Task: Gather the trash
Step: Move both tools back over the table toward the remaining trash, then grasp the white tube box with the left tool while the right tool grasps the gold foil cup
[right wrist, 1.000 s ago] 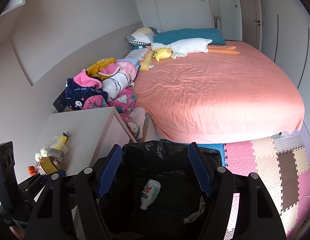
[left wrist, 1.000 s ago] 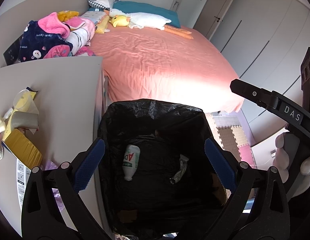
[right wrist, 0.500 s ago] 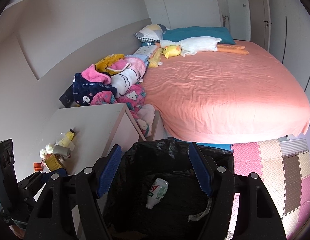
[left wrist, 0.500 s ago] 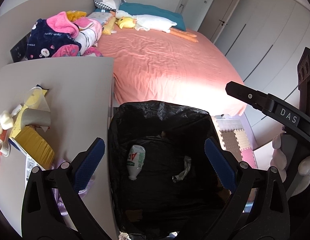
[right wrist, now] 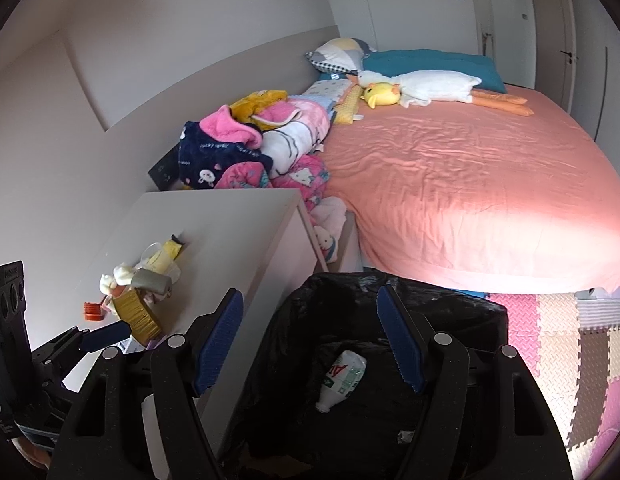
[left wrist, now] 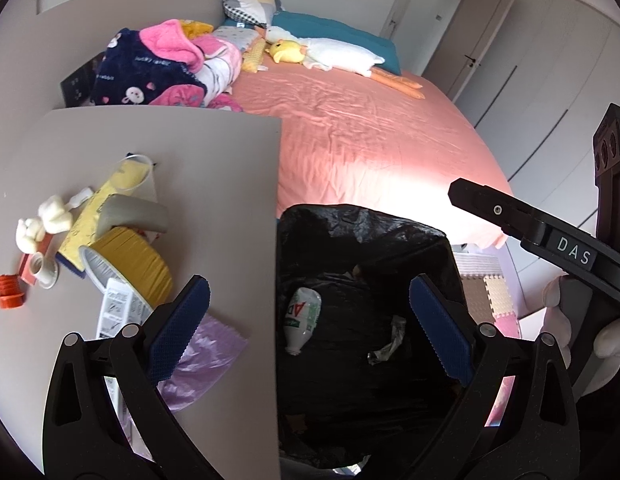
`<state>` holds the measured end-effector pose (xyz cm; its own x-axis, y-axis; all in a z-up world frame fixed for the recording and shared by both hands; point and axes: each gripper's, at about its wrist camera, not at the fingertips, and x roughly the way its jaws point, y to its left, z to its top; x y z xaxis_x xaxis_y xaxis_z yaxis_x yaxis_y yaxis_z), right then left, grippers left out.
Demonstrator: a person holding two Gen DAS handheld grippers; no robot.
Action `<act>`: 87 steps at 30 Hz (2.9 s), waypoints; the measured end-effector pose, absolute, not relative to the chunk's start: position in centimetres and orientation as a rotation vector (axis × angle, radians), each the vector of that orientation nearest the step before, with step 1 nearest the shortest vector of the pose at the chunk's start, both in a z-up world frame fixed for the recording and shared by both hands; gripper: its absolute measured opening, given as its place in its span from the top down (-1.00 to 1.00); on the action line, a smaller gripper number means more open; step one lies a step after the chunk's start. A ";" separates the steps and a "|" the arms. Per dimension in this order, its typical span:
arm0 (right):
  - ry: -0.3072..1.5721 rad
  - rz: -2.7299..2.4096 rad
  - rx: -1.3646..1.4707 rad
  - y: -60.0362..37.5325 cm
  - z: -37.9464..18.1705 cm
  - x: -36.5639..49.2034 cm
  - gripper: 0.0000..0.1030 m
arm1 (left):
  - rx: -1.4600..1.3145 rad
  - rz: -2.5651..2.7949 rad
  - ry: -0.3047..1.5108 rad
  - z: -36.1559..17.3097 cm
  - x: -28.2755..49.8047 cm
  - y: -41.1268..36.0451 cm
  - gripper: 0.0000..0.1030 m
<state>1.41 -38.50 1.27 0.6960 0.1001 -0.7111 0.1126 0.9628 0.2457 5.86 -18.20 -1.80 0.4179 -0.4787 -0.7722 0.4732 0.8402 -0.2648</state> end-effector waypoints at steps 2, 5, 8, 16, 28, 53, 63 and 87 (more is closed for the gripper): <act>0.810 0.008 0.272 -37.8 1.2 1.7 -0.36 | -0.014 -0.584 0.971 -1.9 5.8 -17.5 -0.87; 0.818 0.036 0.256 -36.6 1.1 2.1 -0.36 | -0.026 -0.561 0.969 -1.9 5.7 -16.5 -0.87; 0.825 0.064 0.243 -35.6 1.1 2.4 -0.36 | -0.039 -0.537 0.969 -2.0 5.7 -15.5 -0.87; 0.845 0.125 0.216 -32.9 0.7 3.1 -0.36 | -0.062 -0.476 0.969 -2.2 5.2 -13.0 -0.87; 0.874 0.222 0.181 -28.6 0.1 4.1 -0.36 | -0.108 -0.380 0.964 -2.8 4.6 -8.6 -0.87; 0.996 0.408 0.063 -21.1 -3.6 7.3 -0.20 | -0.085 -0.284 1.076 -8.1 5.9 -4.9 -0.11; 1.043 0.425 0.015 -19.1 -5.9 9.0 0.03 | -0.119 -0.275 1.113 -9.6 6.2 -3.5 0.08; 0.982 0.499 0.003 -16.4 -4.9 10.2 0.44 | -0.274 -0.256 1.005 -7.4 4.1 -0.2 0.27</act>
<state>10.21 -16.40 -4.87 0.4527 0.4051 -0.7943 -0.4023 0.8878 0.2235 4.06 -0.24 -7.38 0.5120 -0.3344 -0.7912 0.0847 0.9363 -0.3409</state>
